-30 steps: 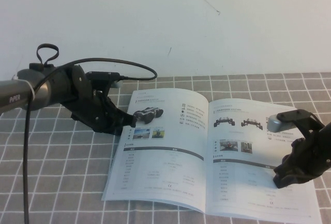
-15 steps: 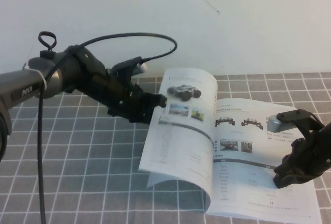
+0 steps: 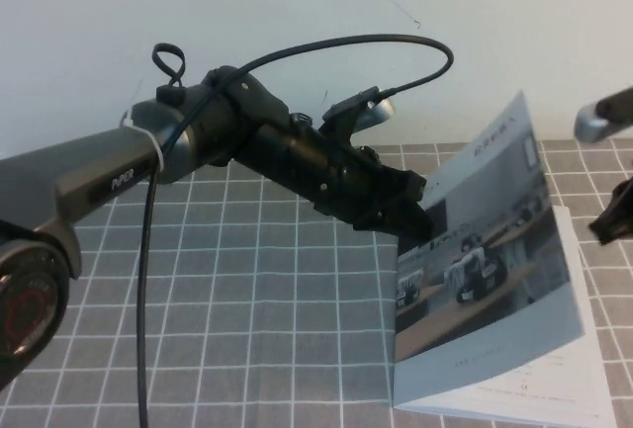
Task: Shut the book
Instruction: 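Close the open booklet and leave it lying on the table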
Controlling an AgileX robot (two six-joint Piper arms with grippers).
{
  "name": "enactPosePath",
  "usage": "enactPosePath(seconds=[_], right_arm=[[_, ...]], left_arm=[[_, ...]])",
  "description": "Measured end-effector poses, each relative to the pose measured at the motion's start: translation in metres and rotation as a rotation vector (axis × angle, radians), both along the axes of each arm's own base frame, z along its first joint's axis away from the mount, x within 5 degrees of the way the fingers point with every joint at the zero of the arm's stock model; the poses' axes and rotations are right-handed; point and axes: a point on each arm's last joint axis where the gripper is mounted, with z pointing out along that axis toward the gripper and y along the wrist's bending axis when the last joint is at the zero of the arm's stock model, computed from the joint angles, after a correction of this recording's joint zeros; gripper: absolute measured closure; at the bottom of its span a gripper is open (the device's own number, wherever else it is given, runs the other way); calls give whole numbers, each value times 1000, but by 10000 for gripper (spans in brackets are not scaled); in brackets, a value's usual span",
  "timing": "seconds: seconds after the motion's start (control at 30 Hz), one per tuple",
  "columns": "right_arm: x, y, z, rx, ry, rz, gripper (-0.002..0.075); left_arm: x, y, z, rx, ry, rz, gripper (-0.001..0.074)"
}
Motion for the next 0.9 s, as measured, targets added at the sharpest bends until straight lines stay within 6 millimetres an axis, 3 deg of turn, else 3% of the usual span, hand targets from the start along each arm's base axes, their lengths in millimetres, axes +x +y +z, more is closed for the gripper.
enactPosePath(seconds=[0.13, 0.23, 0.33, 0.6, 0.7, 0.77, 0.9], right_arm=[[-18, -4, 64, 20, -178, -15, 729], [-34, -3, 90, 59, -252, 15, 729], [-51, -4, 101, 49, -247, 60, 729], [-108, -23, 137, -86, -308, 85, 729], [-139, -26, 150, -57, -389, 73, 729], [-159, -29, 151, -48, -426, 69, 729], [-192, -34, 131, -37, -434, 53, 729]], left_arm=[[-2, 3, 1, 59, -41, -27, 738], [-4, 11, 12, 148, -110, -33, 738], [-10, 26, 37, 271, -223, -30, 738], [-47, 88, 142, 588, -557, 174, 738], [-75, 112, 180, 604, -668, 279, 738], [-96, 126, 194, 596, -726, 340, 738], [-144, 152, 204, 540, -822, 415, 738]])
